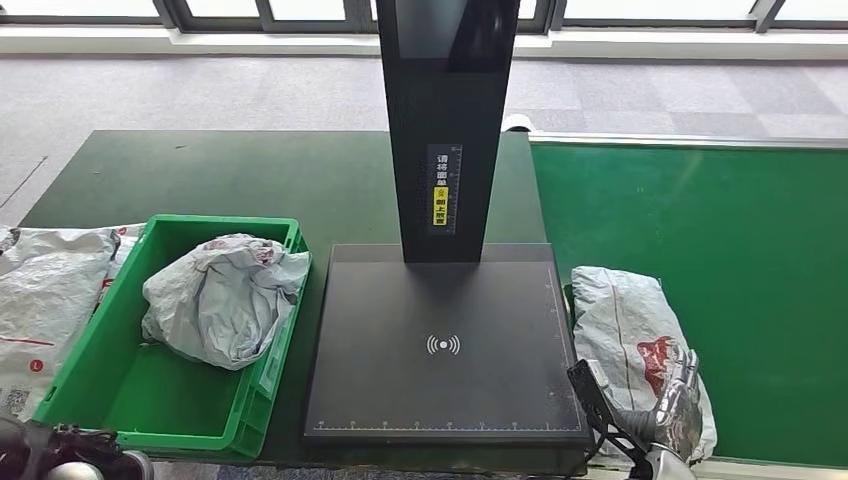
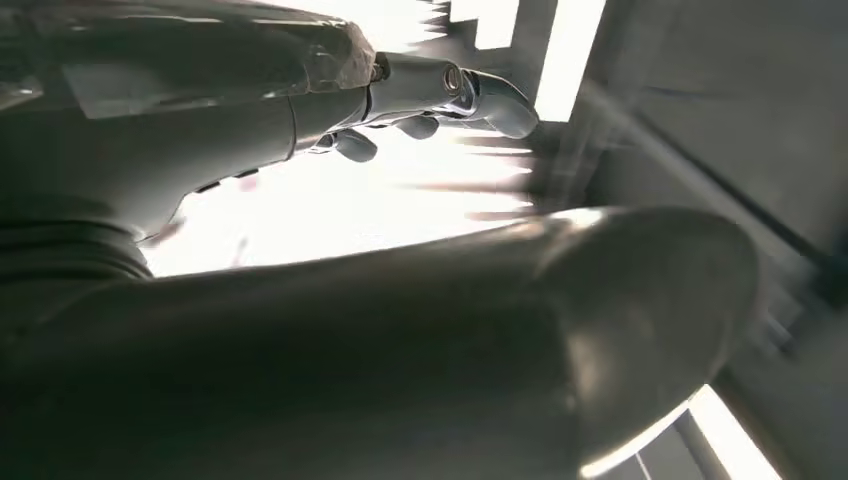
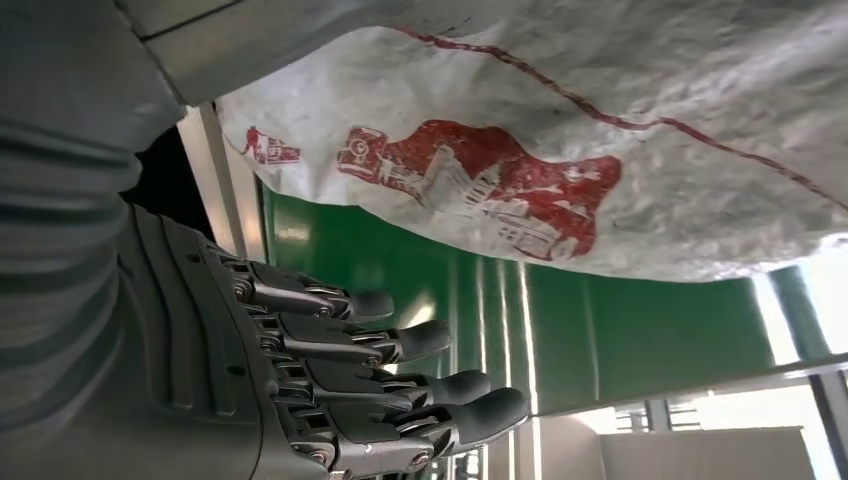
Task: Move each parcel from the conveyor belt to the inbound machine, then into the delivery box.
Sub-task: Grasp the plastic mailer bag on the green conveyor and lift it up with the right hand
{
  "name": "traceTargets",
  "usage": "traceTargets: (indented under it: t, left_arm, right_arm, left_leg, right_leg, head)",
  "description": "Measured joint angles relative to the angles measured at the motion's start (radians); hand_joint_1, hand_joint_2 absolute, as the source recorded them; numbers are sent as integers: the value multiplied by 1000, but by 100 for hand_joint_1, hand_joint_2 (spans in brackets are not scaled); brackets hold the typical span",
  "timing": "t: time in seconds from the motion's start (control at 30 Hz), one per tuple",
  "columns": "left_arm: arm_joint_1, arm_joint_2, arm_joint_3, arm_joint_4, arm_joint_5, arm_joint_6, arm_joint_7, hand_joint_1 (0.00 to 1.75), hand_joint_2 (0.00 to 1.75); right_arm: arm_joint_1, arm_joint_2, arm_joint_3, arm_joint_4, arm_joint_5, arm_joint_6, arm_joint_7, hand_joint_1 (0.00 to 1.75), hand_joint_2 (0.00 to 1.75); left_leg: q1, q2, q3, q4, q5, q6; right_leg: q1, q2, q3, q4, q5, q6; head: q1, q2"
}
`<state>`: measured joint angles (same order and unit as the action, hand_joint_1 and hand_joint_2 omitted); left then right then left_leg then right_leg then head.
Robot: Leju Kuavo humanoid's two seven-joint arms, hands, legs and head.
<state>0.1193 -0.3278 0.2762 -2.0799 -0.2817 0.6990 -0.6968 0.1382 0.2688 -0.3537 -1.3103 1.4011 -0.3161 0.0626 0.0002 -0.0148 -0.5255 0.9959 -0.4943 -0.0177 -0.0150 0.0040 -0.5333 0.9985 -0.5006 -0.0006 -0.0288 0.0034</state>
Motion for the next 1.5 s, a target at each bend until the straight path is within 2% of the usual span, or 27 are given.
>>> traceTargets:
  t: [0.1,0.6,0.93,1.07,1.33,1.5]
  left_arm:
    - [5,-2,0,-2,-133,0,-4,0,0]
    - [26,-6,-13,0,-127,0,-4,0,0]
    - [33,-8,-21,5,-127,0,-4,0,0]
    - [33,-8,-28,15,-132,0,-4,0,0]
    - [31,-8,-32,37,-132,0,-4,0,0]
    - [31,-8,-32,47,-132,0,-4,0,0]
  right_arm:
    - [-9,-7,-49,41,6,-7,6,0,175]
    - [-42,-15,-248,146,33,0,-9,0,175]
    - [-55,-15,-287,167,68,24,-4,0,175]
    - [-75,-15,-293,209,99,38,-30,175,175]
    - [-132,-12,-293,327,121,-13,-91,175,175]
    - [-161,-3,-287,360,87,-52,-138,175,175]
  left_leg:
    - [0,1,0,1,0,0]
    - [0,1,-1,1,0,0]
    - [0,1,-1,1,0,0]
    - [0,2,-1,1,0,0]
    - [0,3,-1,1,0,0]
    - [0,3,-1,1,0,0]
  right_leg:
    - [0,0,0,0,0,0]
    - [0,0,-1,0,0,0]
    - [0,1,-1,0,0,0]
    - [0,1,-1,0,0,0]
    - [0,1,-1,0,1,0]
    - [1,1,-1,0,1,0]
  head:
    - [0,0]
    - [0,0]
    - [0,0]
    - [0,0]
    - [0,0]
    - [0,0]
